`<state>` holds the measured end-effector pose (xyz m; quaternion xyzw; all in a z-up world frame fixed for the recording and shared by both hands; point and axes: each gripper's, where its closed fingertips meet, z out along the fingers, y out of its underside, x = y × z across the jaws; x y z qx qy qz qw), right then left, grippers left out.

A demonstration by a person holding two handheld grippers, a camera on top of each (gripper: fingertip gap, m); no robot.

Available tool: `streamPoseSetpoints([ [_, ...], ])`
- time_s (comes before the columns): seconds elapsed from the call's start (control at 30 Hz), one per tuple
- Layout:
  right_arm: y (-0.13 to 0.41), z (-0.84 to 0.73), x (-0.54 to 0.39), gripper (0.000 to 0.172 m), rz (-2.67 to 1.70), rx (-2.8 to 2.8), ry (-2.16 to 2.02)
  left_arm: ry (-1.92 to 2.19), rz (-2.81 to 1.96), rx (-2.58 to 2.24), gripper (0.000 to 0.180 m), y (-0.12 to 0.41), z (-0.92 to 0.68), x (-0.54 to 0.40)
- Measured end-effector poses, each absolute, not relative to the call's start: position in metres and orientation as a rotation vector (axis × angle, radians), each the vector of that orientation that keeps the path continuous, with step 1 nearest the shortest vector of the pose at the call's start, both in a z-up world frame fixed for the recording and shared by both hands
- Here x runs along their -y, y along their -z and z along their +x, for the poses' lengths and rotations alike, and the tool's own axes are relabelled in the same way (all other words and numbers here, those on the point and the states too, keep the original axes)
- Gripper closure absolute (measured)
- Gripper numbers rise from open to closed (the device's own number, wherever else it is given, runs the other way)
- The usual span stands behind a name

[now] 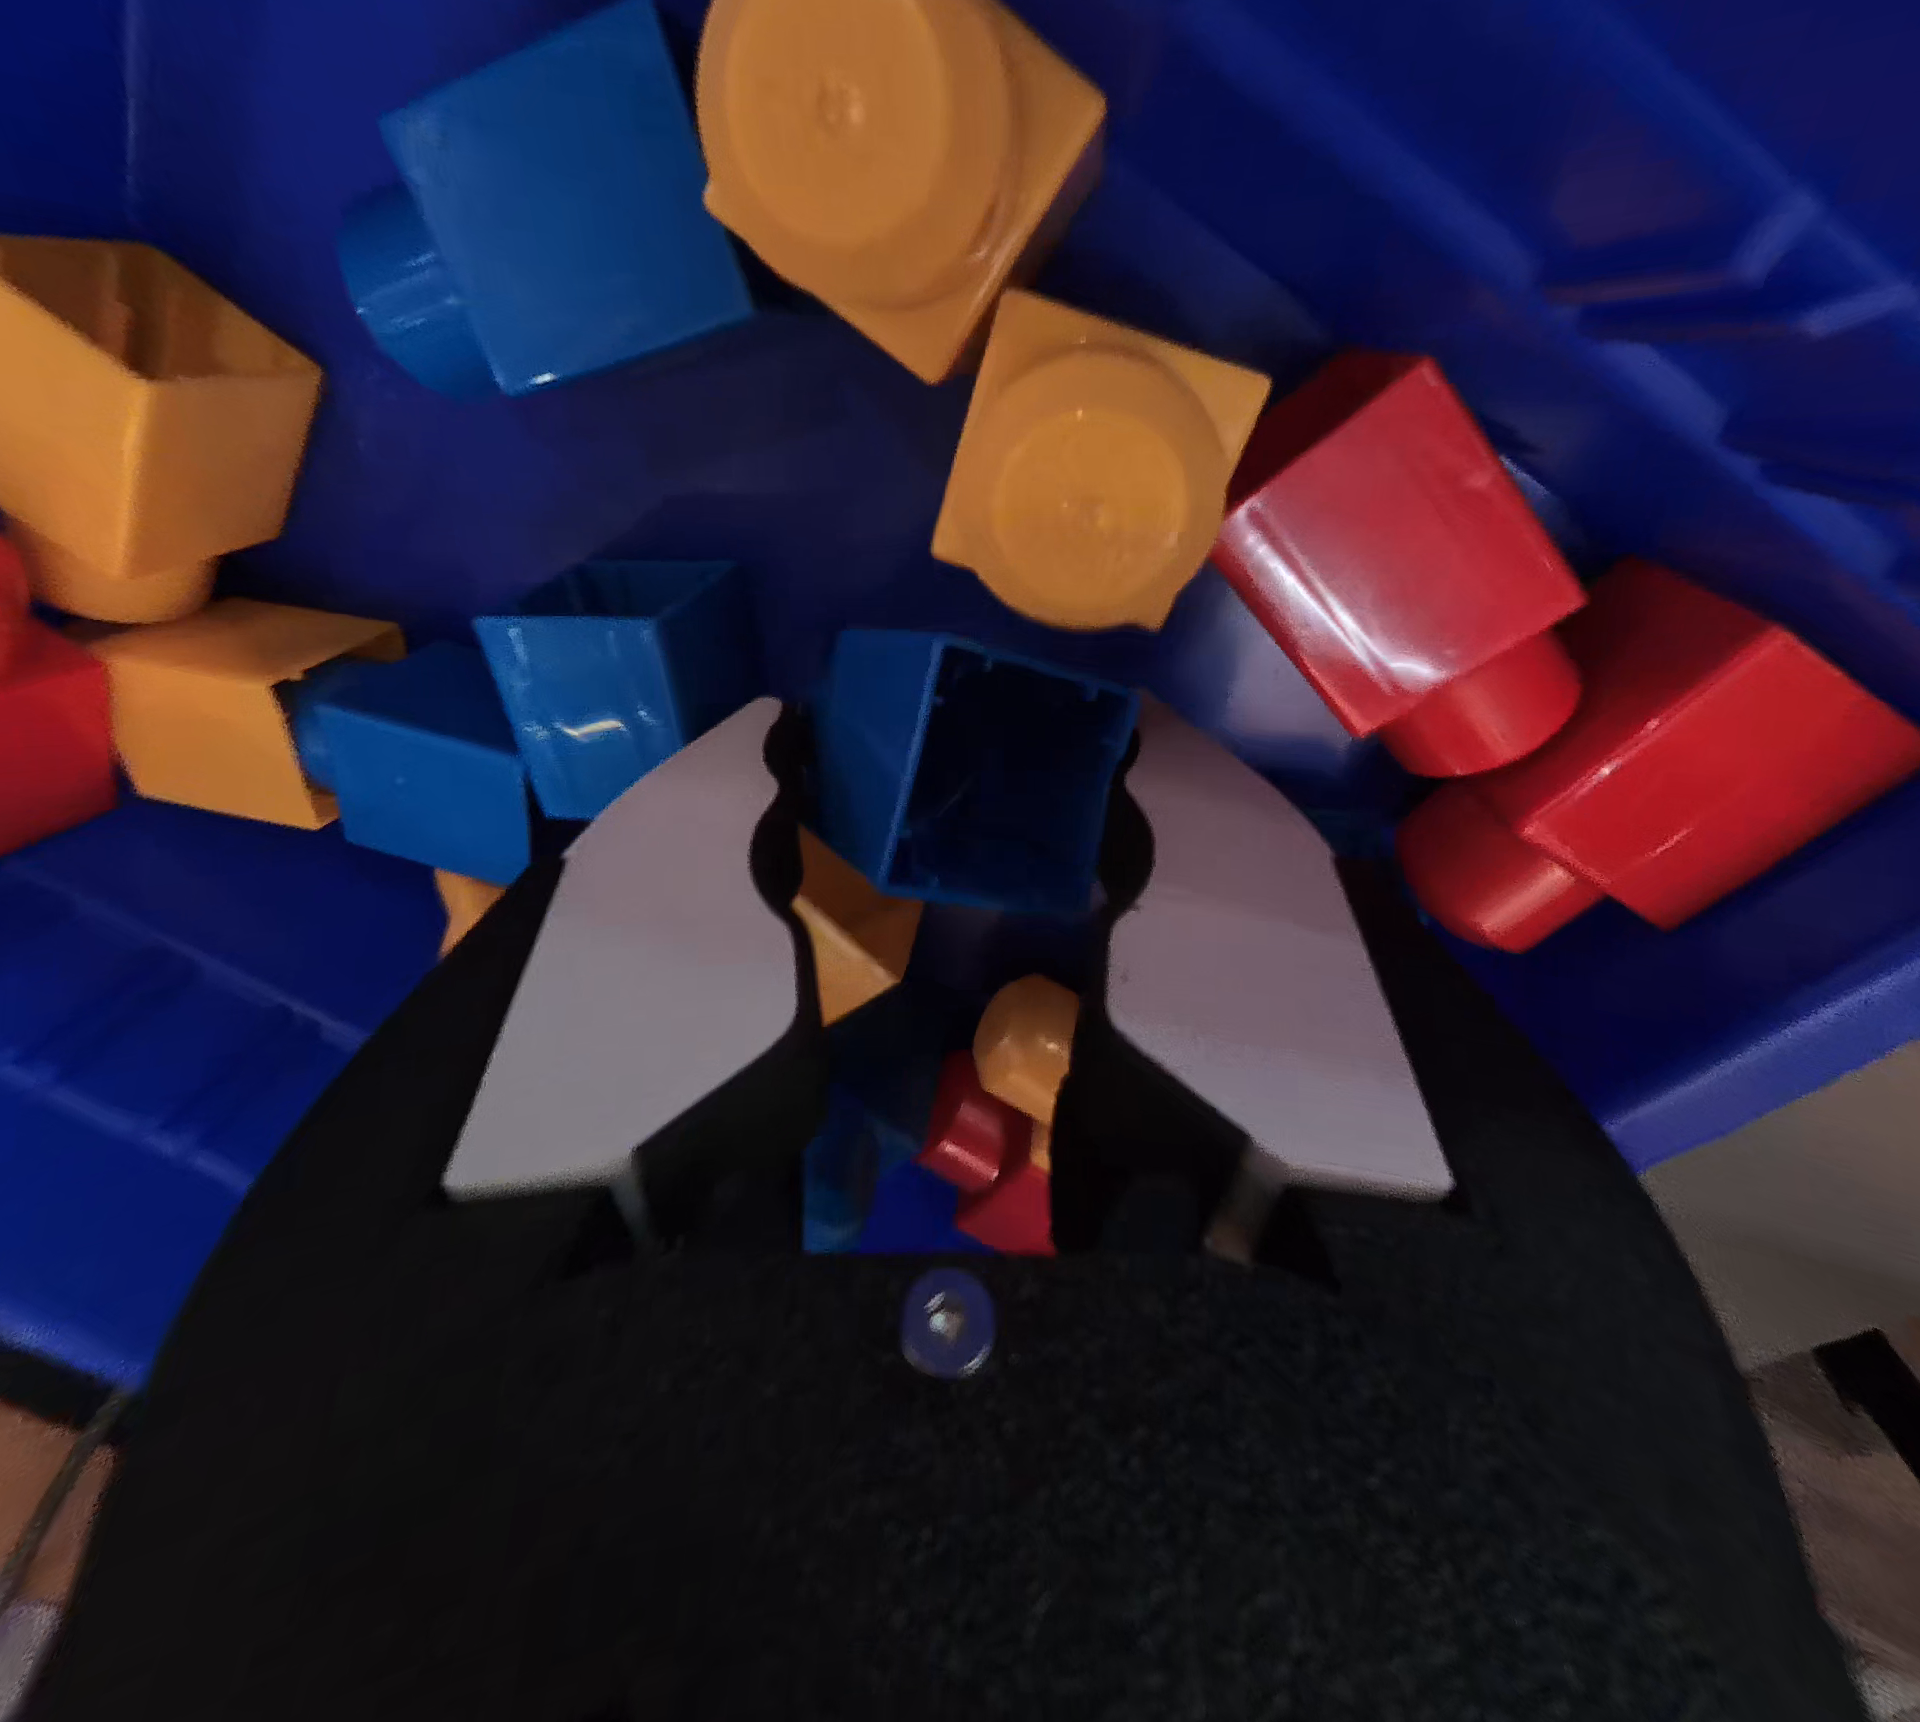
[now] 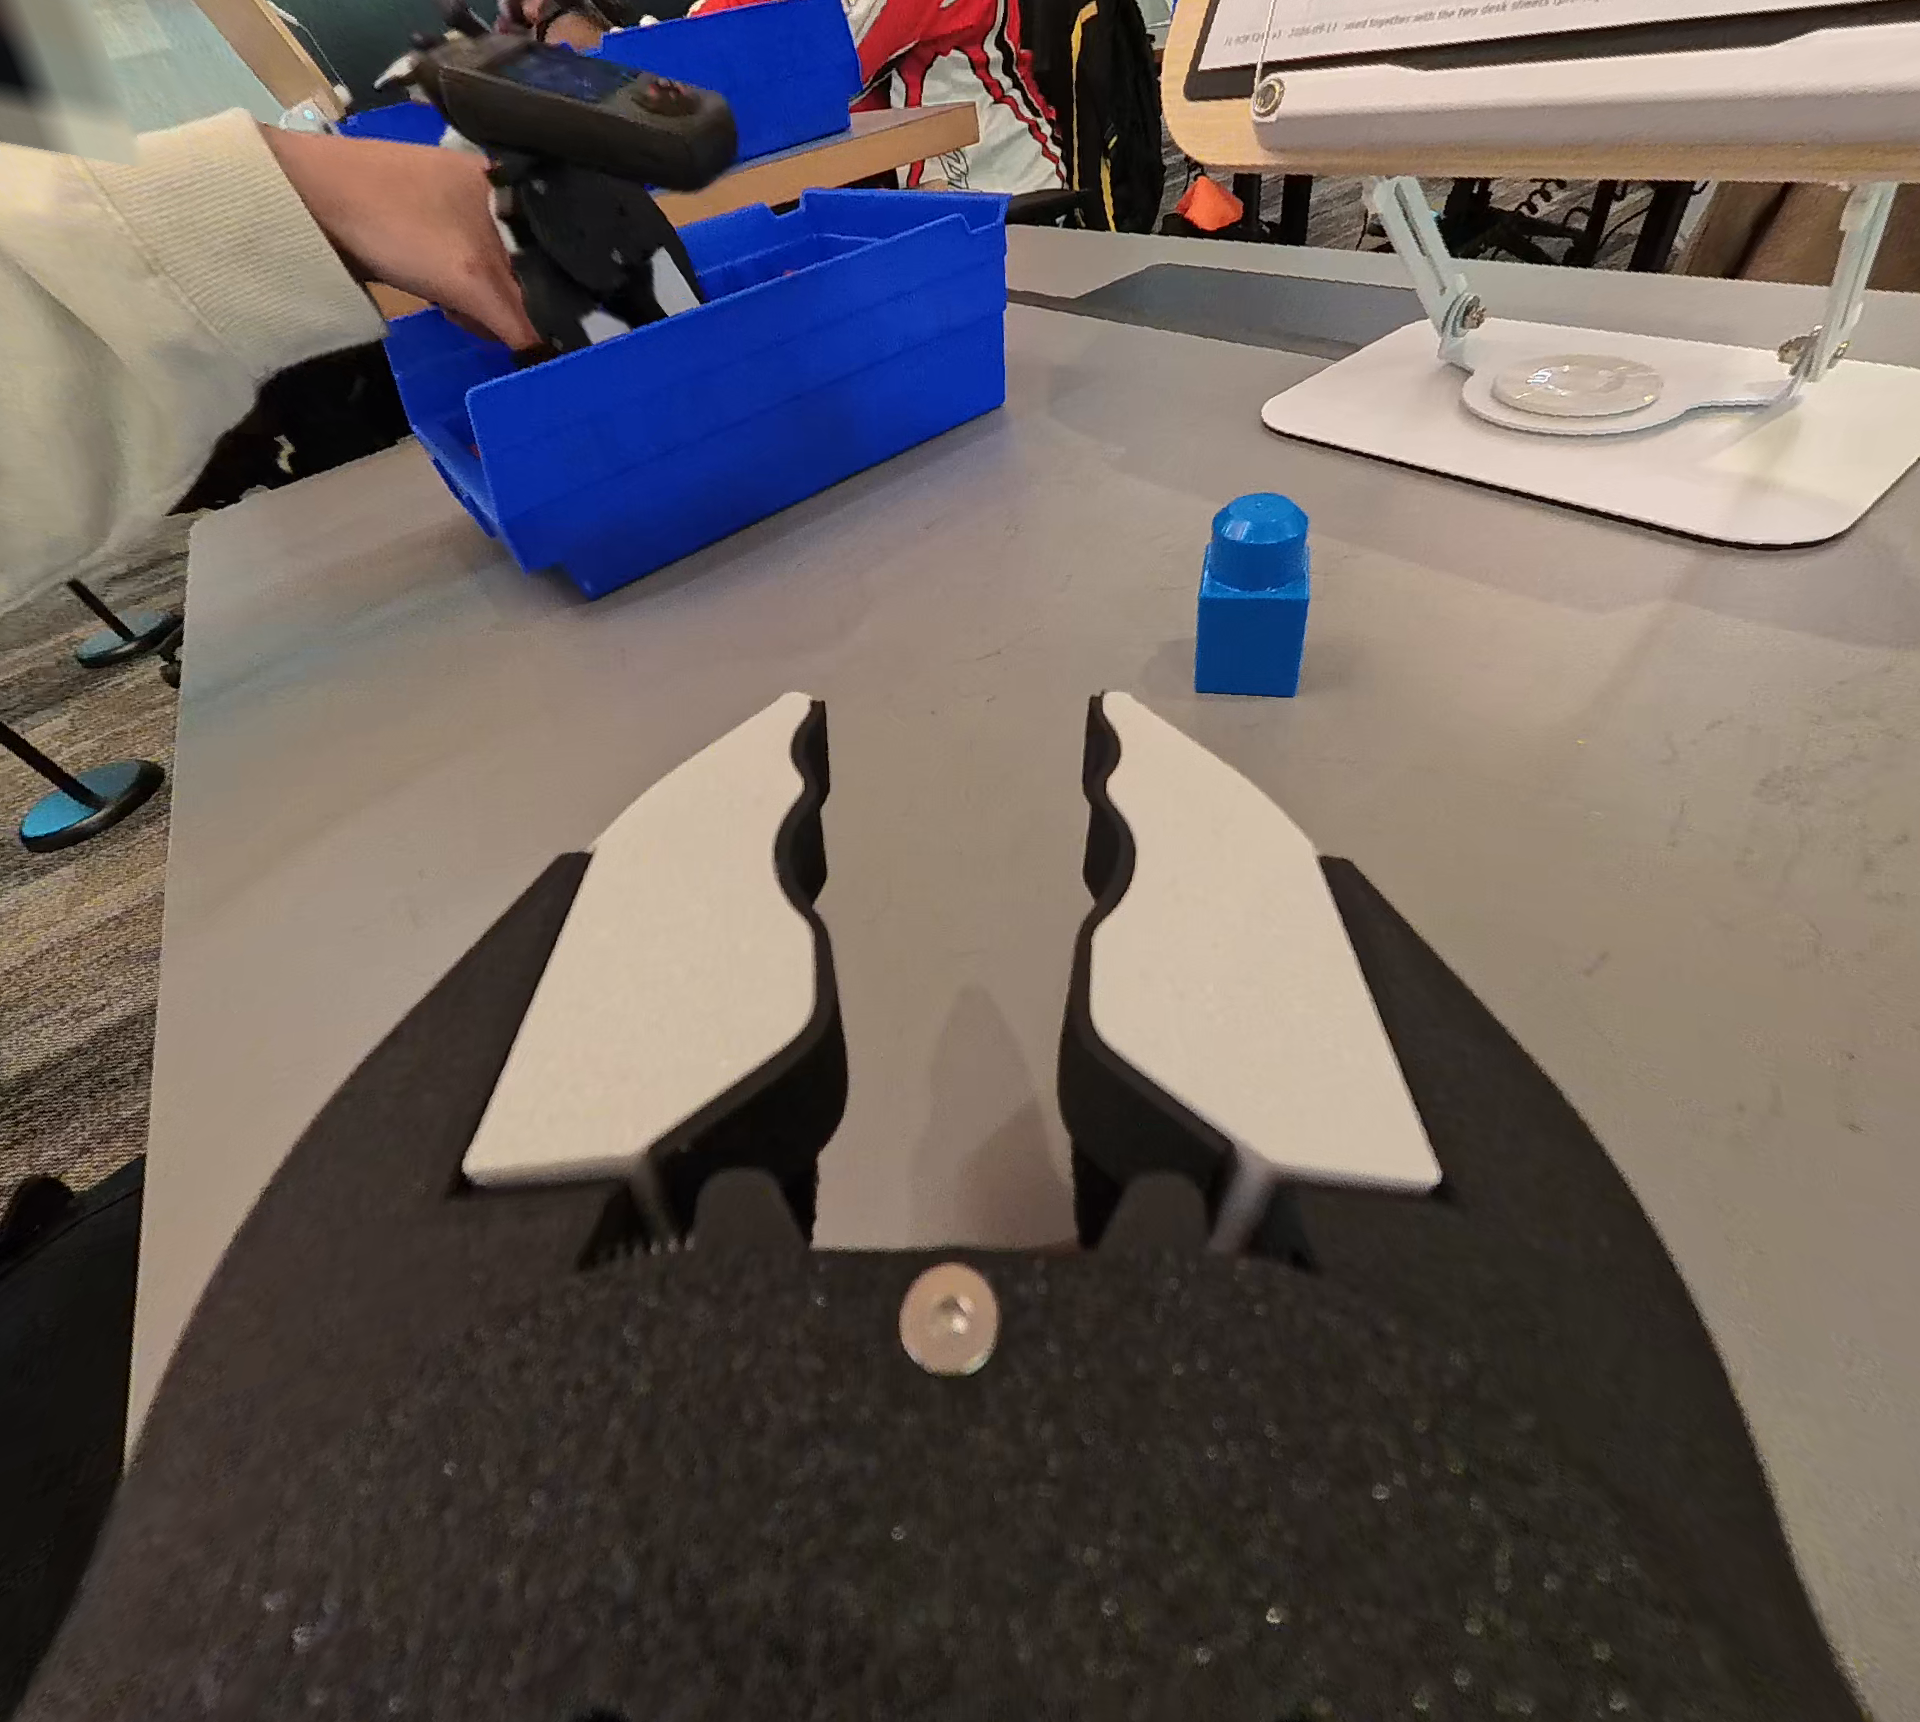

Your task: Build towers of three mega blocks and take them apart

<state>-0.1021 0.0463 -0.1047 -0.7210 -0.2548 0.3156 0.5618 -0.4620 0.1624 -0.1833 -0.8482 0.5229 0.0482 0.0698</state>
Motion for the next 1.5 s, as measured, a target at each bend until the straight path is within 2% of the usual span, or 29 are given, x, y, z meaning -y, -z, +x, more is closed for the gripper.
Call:
streamPoseSetpoints([
  [0.1,0.104,-0.102,-0.047,0.125,-1.697,0.596,-0.747,-0.058,-2.480,-1.511,0.126,0.151,-0.451,-0.158],
  [0.3,0.102,-0.099,-0.046,0.125,-1.684,0.583,-0.738,0.080,-2.202,-1.523,0.126,0.053,-0.388,-0.124],
  [0.4,0.096,-0.094,-0.046,0.125,-1.654,0.563,-0.732,0.163,-2.081,-1.655,0.126,0.032,-0.325,-0.093],
  [0.5,0.090,-0.089,-0.046,0.125,-1.624,0.541,-0.732,0.106,-2.031,-1.815,0.126,0.048,-0.269,-0.076],
  [0.67,0.087,-0.089,-0.044,0.125,-1.606,0.545,-0.725,-0.156,-2.036,-1.949,0.126,0.119,-0.209,-0.101],
  [0.8,0.089,-0.092,-0.042,0.125,-1.611,0.572,-0.704,-0.197,-2.078,-1.978,0.126,0.159,-0.185,-0.122],
  [1.3,0.093,-0.092,-0.043,0.126,-1.631,0.575,-0.714,-0.249,-2.076,-2.165,0.124,0.191,-0.175,-0.124],
  [1.5,0.093,-0.092,-0.043,0.126,-1.634,0.573,-0.727,0.008,-2.083,-2.065,0.118,0.176,-0.168,-0.106],
])
